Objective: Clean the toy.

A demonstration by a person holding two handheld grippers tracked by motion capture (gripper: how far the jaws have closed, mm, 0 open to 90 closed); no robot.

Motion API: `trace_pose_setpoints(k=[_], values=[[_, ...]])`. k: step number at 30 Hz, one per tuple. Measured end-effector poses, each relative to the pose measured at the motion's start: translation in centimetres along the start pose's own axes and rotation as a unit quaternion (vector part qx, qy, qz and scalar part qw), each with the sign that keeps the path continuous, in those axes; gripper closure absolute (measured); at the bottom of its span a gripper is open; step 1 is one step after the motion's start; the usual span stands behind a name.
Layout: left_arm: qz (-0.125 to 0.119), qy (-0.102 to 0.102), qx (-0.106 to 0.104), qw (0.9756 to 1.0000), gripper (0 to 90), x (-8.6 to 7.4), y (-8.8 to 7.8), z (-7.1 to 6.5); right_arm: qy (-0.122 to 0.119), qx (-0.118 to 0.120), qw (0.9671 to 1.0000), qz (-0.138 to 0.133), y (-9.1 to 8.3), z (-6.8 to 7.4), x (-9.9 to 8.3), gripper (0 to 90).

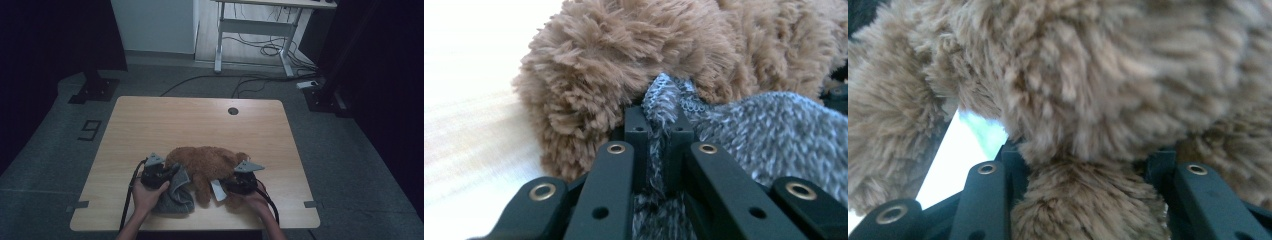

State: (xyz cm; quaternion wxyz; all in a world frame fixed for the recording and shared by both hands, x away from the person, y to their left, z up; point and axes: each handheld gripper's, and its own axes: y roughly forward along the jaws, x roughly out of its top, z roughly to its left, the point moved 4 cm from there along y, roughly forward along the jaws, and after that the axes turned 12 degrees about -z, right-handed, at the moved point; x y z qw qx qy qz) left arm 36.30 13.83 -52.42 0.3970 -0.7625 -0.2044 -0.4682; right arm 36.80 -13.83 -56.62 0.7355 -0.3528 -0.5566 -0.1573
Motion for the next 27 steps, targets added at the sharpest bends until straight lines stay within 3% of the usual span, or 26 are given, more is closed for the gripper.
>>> trace_pose_setpoints(k=[5,7,10,15,17,19,21,24,27], values=[[-0.028,0.012,-0.008,0.9995,84.0,2.6,-0.9,-1.0,0.026,0.008,0.9995,-0.019,0.2,-1.1,0.1,50.6],[-0.042,0.020,-0.028,0.9985,83.9,3.7,-1.0,-2.3,0.028,0.015,0.9993,-0.019,0.1,-1.3,0.1,49.0],[-0.055,0.045,-0.057,0.9958,83.7,5.5,-0.2,-5.2,0.024,0.018,0.9993,-0.022,0.1,-1.3,0.1,47.9],[-0.041,0.089,-0.094,0.9907,83.3,7.6,4.1,-10.8,0.035,0.023,0.9988,-0.023,-0.1,-1.4,0.0,47.5],[-0.026,0.104,-0.092,0.9900,83.1,7.8,6.5,-12.3,0.036,0.023,0.9988,-0.025,-0.1,-1.3,-0.1,48.0],[-0.011,0.123,-0.070,0.9899,83.0,7.5,8.6,-12.7,0.034,0.021,0.9988,-0.027,-0.2,-1.3,-0.2,49.0],[-0.004,0.115,-0.059,0.9917,82.9,6.9,10.0,-12.1,0.033,0.015,0.9990,-0.026,-0.4,-1.2,-0.3,51.1],[-0.016,0.098,-0.054,0.9936,82.8,6.3,10.0,-11.0,0.035,0.015,0.9990,-0.025,-0.5,-1.3,-0.4,53.4],[-0.023,0.119,-0.031,0.9922,82.9,6.4,9.1,-10.4,0.020,0.013,0.9995,-0.022,-0.5,-1.1,-0.4,55.3]])
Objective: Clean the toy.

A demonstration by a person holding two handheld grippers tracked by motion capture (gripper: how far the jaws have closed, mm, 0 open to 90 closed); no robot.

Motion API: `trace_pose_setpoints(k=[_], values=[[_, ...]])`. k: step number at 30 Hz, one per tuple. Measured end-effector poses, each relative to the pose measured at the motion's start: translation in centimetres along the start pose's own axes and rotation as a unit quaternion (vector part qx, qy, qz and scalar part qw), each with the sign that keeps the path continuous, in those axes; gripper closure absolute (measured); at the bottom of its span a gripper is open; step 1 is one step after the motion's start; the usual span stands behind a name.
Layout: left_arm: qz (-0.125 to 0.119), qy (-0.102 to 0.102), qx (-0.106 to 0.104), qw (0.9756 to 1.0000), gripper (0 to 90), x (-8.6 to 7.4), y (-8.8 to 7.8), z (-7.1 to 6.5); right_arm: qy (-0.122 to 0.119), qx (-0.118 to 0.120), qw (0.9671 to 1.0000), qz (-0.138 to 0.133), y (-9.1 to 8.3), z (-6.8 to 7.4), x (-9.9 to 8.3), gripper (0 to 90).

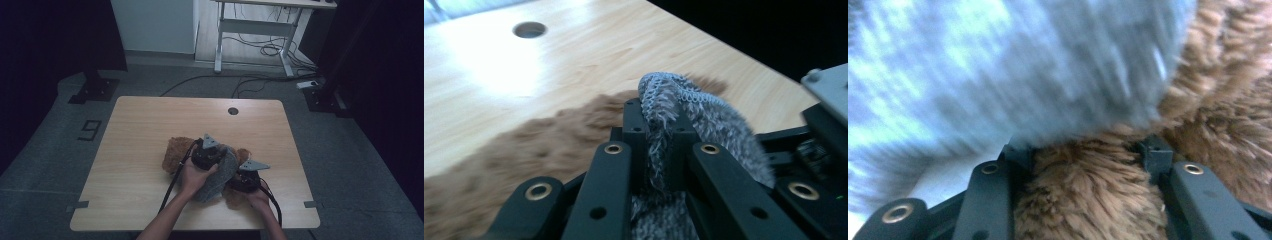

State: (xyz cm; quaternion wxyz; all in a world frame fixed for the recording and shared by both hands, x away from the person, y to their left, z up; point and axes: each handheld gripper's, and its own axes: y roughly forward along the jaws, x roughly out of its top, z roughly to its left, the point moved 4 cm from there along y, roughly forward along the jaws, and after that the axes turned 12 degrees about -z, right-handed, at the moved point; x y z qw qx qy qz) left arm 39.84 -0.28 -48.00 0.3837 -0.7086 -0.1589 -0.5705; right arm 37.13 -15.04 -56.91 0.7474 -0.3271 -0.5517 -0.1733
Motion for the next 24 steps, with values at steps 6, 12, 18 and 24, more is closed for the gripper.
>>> trace_pose_setpoints(k=[6,12,18,24], values=[[0.003,-0.004,0.055,0.9985,82.9,-0.5,-2.8,3.3,-0.012,-0.001,0.9999,0.010,-0.2,0.0,0.0,57.9],[0.001,-0.020,0.091,0.9956,82.8,-1.4,-6.6,6.4,-0.016,0.010,0.9997,0.015,-0.7,-0.2,0.0,59.2],[0.000,-0.043,0.120,0.9918,82.7,-2.1,-9.2,8.9,-0.028,0.018,0.9993,0.019,-1.0,-0.1,-0.1,59.5],[0.026,-0.050,0.142,0.9882,82.7,-3.8,-9.8,10.9,-0.030,0.021,0.9992,0.016,-1.0,-0.2,-0.1,59.4]])
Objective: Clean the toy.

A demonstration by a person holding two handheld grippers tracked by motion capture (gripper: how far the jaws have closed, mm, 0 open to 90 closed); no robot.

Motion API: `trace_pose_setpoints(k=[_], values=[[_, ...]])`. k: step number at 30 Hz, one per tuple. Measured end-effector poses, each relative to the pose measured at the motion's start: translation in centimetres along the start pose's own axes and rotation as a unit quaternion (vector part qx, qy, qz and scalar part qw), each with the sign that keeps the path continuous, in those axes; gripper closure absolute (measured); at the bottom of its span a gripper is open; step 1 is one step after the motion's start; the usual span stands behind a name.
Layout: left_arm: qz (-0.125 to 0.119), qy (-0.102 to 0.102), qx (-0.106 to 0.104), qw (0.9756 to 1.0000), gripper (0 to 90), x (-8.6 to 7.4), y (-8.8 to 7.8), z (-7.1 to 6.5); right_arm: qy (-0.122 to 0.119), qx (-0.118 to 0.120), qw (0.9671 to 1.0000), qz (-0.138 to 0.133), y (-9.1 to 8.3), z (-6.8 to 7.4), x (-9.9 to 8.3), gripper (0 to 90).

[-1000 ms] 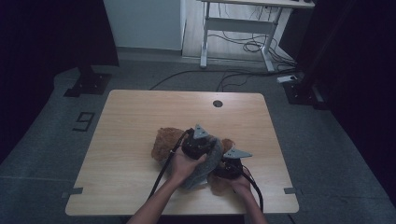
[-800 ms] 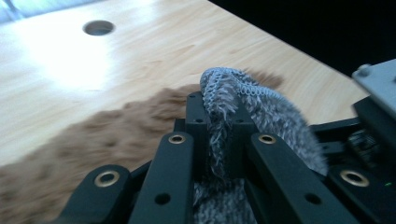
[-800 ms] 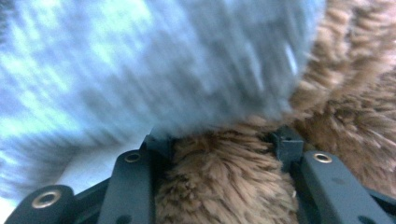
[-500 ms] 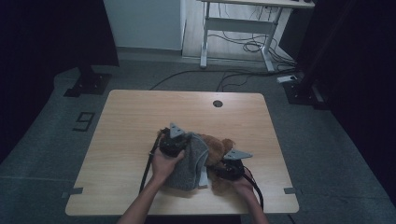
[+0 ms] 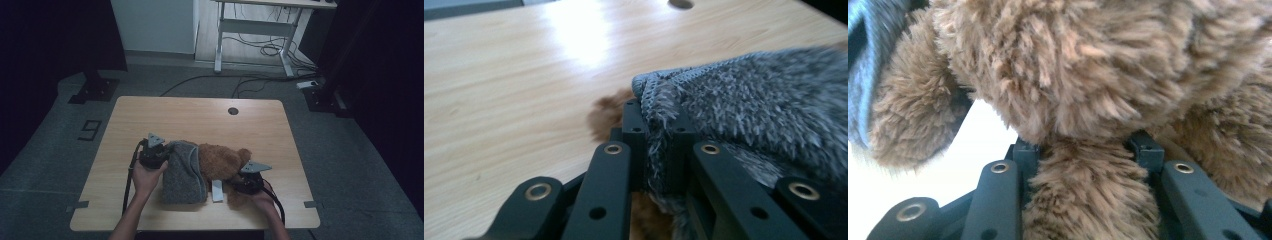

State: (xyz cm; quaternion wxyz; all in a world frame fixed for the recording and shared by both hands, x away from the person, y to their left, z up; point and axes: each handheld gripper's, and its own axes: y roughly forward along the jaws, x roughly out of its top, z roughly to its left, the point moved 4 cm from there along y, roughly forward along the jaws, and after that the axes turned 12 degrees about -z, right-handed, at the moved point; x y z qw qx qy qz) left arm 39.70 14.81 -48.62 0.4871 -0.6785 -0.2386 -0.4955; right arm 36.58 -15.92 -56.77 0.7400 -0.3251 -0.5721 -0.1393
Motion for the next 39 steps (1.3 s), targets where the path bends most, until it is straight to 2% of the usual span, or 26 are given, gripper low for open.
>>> trace_pose_setpoints(k=[3,6,10,13,16,17,19,21,22,23,24,25,26,27,28,31,34,39], values=[[0.009,-0.016,0.002,0.9998,82.8,-0.7,0.3,0.9,0.003,0.001,1.0000,-0.001,0.0,-0.1,0.0,59.4],[-0.008,-0.021,-0.012,0.9997,82.8,-0.5,-0.1,0.8,0.006,0.001,1.0000,0.000,0.0,-0.2,-0.1,59.4],[-0.047,-0.023,-0.048,0.9975,82.9,1.3,-0.8,-1.4,0.014,0.001,0.9999,-0.002,0.0,-0.4,-0.1,59.4],[-0.064,-0.012,-0.093,0.9936,82.9,3.0,-0.6,-4.6,0.015,0.002,0.9999,-0.003,0.0,-0.4,-0.1,59.4],[-0.069,0.009,-0.137,0.9882,82.9,4.6,0.8,-9.0,0.015,0.002,0.9999,-0.003,0.0,-0.4,-0.2,59.4],[-0.067,0.019,-0.153,0.9857,82.8,5.1,1.6,-11.0,0.015,0.001,0.9999,-0.003,0.0,-0.4,-0.2,59.4],[-0.062,0.032,-0.168,0.9833,82.8,5.4,2.7,-13.3,0.013,0.001,0.9999,-0.004,0.0,-0.3,-0.2,59.4],[-0.044,0.037,-0.190,0.9800,82.8,5.5,4.9,-16.4,0.014,0.001,0.9999,-0.004,-0.1,-0.4,-0.2,59.4],[-0.038,0.041,-0.191,0.9799,82.8,5.4,5.5,-17.1,0.015,0.001,0.9999,-0.004,-0.1,-0.4,-0.2,59.4],[-0.032,0.050,-0.185,0.9809,82.7,5.1,6.4,-17.9,0.016,0.002,0.9999,-0.004,-0.1,-0.4,-0.2,59.4],[-0.025,0.068,-0.172,0.9825,82.7,4.8,7.2,-18.3,0.016,0.002,0.9999,-0.003,-0.1,-0.4,-0.2,59.4],[-0.020,0.085,-0.155,0.9840,82.8,4.4,7.9,-18.4,0.016,0.001,0.9999,-0.003,-0.1,-0.5,-0.2,59.4],[-0.017,0.084,-0.150,0.9849,82.8,3.8,8.5,-18.2,0.019,0.000,0.9998,-0.001,-0.1,-0.4,-0.3,59.4],[-0.018,0.061,-0.155,0.9859,82.8,3.3,8.9,-17.7,0.021,-0.001,0.9998,0.001,-0.1,-0.4,-0.3,59.4],[-0.022,0.050,-0.158,0.9860,82.9,3.1,8.9,-17.3,0.021,-0.003,0.9998,0.004,-0.1,-0.4,-0.3,59.4],[-0.033,0.047,-0.149,0.9872,82.9,2.8,8.2,-15.8,0.015,-0.002,0.9999,0.004,0.0,-0.3,-0.3,59.4],[-0.040,0.051,-0.131,0.9893,82.9,2.5,7.5,-14.2,0.018,-0.002,0.9998,0.004,0.0,-0.3,-0.3,59.4],[-0.042,0.034,-0.098,0.9937,82.9,1.8,6.2,-9.9,0.021,-0.003,0.9998,0.003,0.0,-0.3,-0.3,59.4]])
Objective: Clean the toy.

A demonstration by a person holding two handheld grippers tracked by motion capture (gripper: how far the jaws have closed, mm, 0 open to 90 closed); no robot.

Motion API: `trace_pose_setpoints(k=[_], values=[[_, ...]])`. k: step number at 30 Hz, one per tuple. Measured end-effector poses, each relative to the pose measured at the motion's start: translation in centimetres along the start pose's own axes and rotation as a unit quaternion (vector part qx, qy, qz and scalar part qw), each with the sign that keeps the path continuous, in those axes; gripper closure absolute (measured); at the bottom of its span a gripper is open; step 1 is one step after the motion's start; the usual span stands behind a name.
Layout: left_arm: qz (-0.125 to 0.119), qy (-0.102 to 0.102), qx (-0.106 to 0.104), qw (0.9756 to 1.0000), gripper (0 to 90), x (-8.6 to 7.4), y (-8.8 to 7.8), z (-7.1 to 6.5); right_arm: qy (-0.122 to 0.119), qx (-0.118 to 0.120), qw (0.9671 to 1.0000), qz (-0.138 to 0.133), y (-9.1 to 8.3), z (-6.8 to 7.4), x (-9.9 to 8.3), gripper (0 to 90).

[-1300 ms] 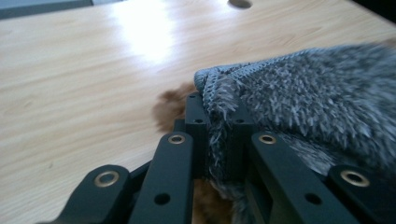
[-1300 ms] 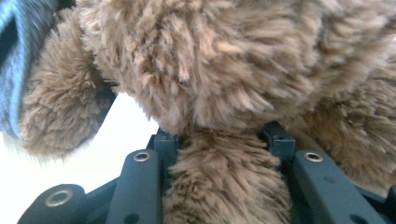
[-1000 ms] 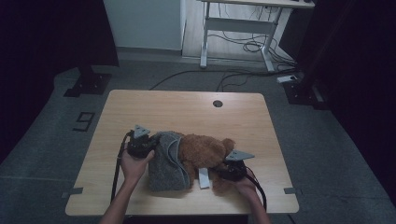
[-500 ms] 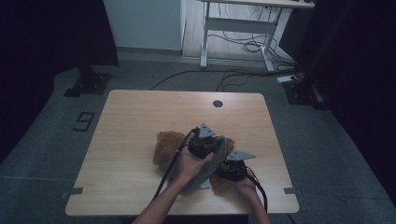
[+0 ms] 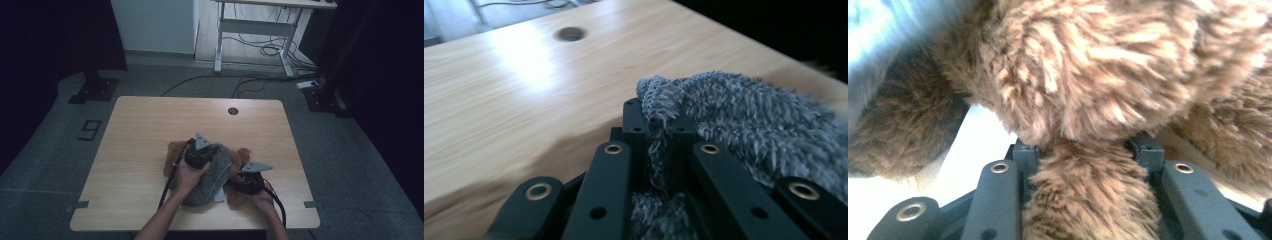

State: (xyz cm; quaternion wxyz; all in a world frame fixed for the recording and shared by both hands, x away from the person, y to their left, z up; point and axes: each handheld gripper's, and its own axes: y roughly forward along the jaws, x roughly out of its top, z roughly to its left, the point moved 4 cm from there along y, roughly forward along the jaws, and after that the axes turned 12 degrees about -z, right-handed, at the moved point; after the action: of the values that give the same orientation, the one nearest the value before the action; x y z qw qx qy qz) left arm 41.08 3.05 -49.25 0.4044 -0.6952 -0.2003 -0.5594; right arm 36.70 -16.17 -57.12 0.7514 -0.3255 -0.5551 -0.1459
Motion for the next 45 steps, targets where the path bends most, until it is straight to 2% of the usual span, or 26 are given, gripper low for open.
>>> trace_pose_setpoints(k=[2,4,10,13,17,22,24,26,28,30,33,35,38,41,45], values=[[0.001,-0.006,0.017,0.9998,82.9,-0.4,-1.1,1.7,0.000,0.002,1.0000,-0.001,0.0,0.0,0.0,59.4],[-0.006,-0.025,0.023,0.9994,82.9,-0.9,-2.2,3.3,-0.002,0.003,1.0000,-0.002,0.0,0.0,0.0,59.4],[-0.018,-0.023,0.047,0.9985,82.7,-1.8,-4.5,5.2,-0.006,0.004,1.0000,-0.002,0.2,0.4,0.1,59.5],[-0.027,-0.057,0.050,0.9967,82.5,-2.2,-5.4,6.6,-0.004,0.005,1.0000,-0.001,0.2,0.3,0.0,59.5],[-0.033,-0.105,0.055,0.9923,82.0,-3.0,-6.8,8.8,-0.003,0.003,1.0000,0.000,0.2,0.3,0.0,59.4],[-0.010,-0.112,0.089,0.9896,82.2,-4.5,-8.5,11.3,0.007,0.005,1.0000,0.003,0.2,0.1,0.0,59.5],[-0.014,-0.119,0.090,0.9887,82.4,-5.0,-9.3,11.9,0.009,0.005,0.9999,0.004,0.2,0.1,0.0,59.5],[-0.020,-0.121,0.093,0.9881,82.4,-4.8,-10.1,12.2,0.008,0.005,0.9999,0.005,0.2,0.1,0.0,59.5],[-0.033,-0.116,0.090,0.9886,82.7,-3.7,-10.9,12.0,0.009,0.005,0.9999,0.005,0.2,0.0,0.0,59.5],[-0.050,-0.100,0.080,0.9904,82.9,-2.0,-11.3,11.2,0.009,0.004,0.9999,0.006,0.2,0.0,0.0,59.5],[-0.069,-0.079,0.057,0.9929,83.0,1.0,-11.2,9.2,0.009,0.005,0.9999,0.006,0.2,0.0,0.0,59.5],[-0.078,-0.063,0.038,0.9943,82.9,2.9,-10.7,7.5,0.010,0.005,0.9999,0.006,0.2,0.0,0.0,59.4],[-0.081,-0.038,0.008,0.9960,82.9,5.3,-9.1,4.5,0.012,0.005,0.9999,0.007,0.2,0.0,0.0,59.4],[-0.075,-0.013,-0.023,0.9969,82.9,7.2,-6.5,1.1,0.011,0.005,0.9999,0.006,0.2,0.0,0.0,59.4],[-0.066,0.004,-0.048,0.9966,82.8,8.6,-3.0,-2.4,0.014,0.005,0.9999,0.007,0.2,-0.1,0.0,59.4]])
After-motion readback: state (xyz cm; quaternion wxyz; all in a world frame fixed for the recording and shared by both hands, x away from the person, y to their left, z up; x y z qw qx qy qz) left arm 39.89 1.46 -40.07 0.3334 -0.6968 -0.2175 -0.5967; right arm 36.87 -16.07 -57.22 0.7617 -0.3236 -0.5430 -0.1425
